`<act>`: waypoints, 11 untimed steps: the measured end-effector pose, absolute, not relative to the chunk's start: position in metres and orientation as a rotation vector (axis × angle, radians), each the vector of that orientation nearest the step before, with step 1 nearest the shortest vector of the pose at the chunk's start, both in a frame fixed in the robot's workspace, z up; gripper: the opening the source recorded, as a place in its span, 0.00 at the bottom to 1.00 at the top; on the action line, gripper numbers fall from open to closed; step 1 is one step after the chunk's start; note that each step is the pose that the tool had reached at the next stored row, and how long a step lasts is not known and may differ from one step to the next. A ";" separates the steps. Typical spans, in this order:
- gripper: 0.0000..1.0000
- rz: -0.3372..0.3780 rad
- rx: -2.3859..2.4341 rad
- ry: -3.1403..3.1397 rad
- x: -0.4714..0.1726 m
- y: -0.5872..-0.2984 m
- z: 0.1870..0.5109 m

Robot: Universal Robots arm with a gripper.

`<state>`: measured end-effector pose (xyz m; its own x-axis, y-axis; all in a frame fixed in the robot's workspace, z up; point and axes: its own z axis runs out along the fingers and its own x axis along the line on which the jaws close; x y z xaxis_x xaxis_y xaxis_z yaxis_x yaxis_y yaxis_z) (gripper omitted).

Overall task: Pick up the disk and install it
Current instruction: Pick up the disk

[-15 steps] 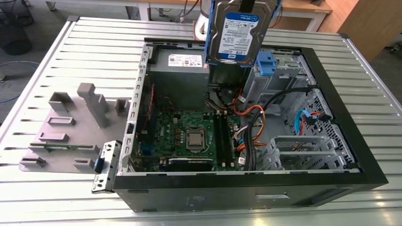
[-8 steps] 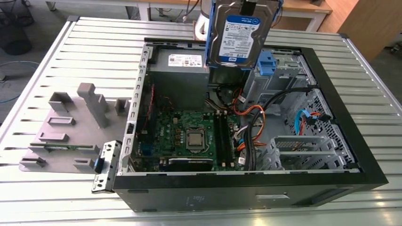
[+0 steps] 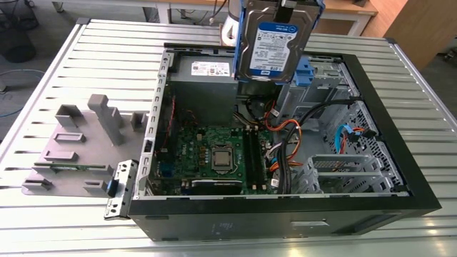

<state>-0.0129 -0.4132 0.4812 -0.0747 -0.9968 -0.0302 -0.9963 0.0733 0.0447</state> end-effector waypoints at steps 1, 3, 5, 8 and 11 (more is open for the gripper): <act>0.35 -0.084 2.131 -2.295 -0.013 -0.415 0.481; 0.35 -0.084 2.131 -2.295 -0.013 -0.419 0.481; 0.35 -0.084 2.131 -2.295 -0.013 -0.422 0.481; 0.35 -0.084 2.131 -2.295 -0.013 -0.427 0.481; 0.35 -0.084 2.131 -2.295 -0.013 -0.431 0.481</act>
